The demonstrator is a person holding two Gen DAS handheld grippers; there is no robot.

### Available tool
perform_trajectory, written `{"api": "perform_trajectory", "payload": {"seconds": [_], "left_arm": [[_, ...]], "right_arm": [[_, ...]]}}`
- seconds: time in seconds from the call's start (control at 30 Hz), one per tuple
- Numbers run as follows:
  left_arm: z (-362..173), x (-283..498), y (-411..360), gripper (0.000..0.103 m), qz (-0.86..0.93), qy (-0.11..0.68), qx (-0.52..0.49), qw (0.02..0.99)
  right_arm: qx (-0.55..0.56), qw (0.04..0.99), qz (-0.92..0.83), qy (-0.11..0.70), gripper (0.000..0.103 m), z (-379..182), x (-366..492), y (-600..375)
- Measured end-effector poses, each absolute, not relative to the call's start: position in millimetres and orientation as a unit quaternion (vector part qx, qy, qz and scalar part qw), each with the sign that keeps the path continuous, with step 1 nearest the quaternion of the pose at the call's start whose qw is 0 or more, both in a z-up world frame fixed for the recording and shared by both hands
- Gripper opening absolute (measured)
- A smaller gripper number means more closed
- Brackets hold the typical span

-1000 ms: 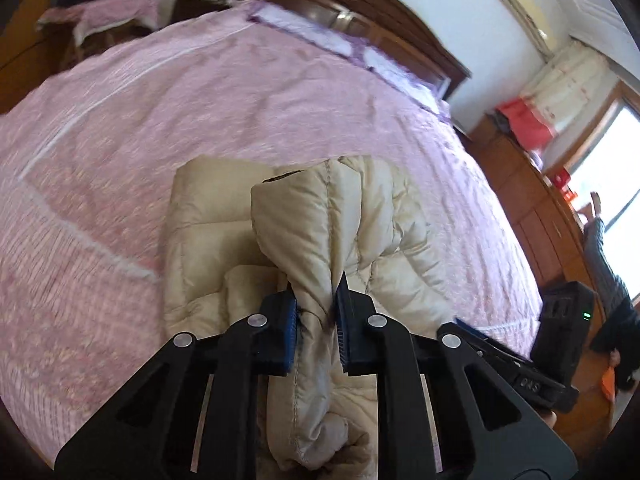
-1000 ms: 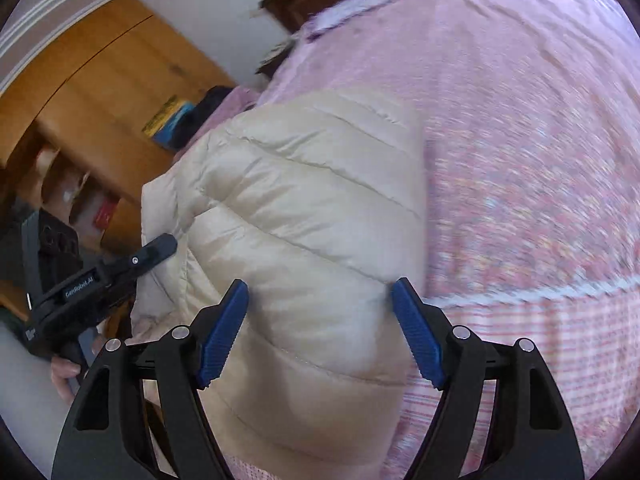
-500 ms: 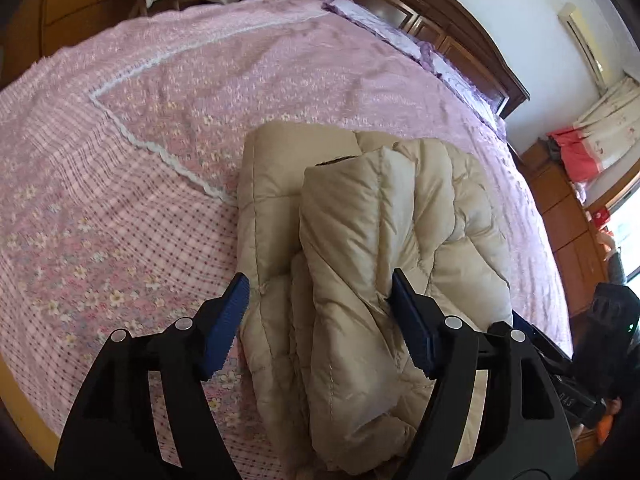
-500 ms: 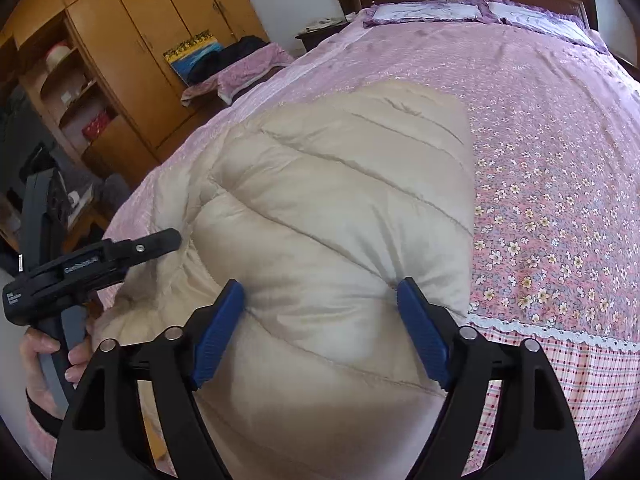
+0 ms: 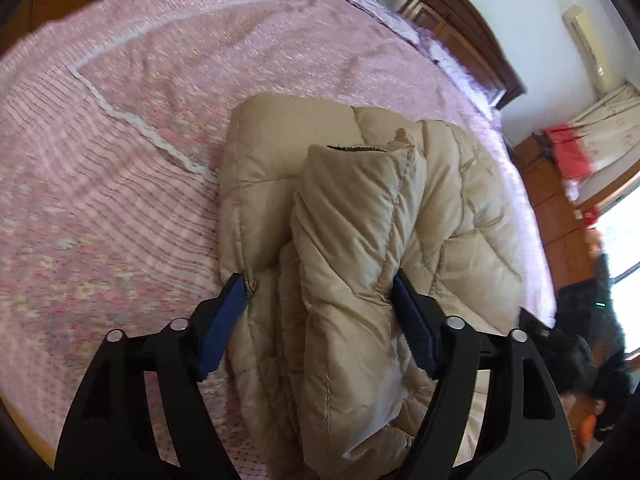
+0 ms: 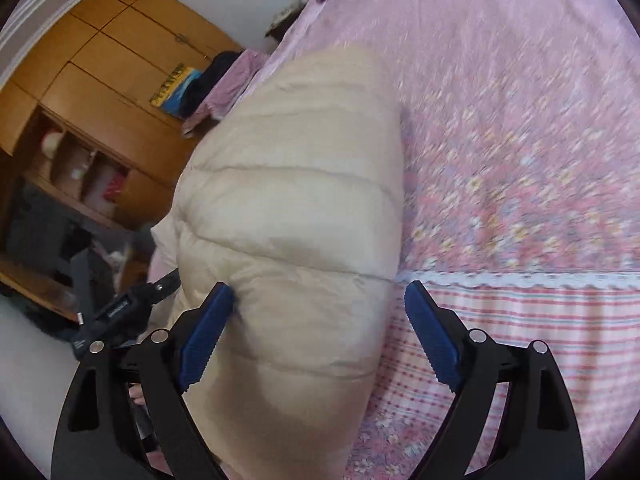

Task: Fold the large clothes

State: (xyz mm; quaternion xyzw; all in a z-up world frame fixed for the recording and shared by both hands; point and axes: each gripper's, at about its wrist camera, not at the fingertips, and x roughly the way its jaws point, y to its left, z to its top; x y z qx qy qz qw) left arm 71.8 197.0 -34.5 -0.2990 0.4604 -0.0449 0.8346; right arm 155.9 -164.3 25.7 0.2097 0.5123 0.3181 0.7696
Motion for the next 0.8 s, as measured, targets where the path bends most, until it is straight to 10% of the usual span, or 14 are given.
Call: {"api": "perform_trajectory", "payload": {"seconds": [0.27, 0.53, 0.8], "left_arm": [[-55.5, 85.6, 200.9, 0.057, -0.141, 0.439, -0.398, 0.793], [-43.3, 129.2, 168.2, 0.047, -0.209, 0.419, -0.391, 0.792], [11.8, 201.7, 91.2, 0.042, -0.27, 0.412, -0.339, 0.801]], "right_arm": [[0.254, 0.723, 0.379, 0.519, 0.09, 2.9, 180.3, -157.3], [0.336, 0.706, 0.418, 0.464, 0.058, 9.1, 174.3, -186.7], [0.338, 0.779, 0.395, 0.352, 0.056, 78.4, 180.1, -236.0]]}}
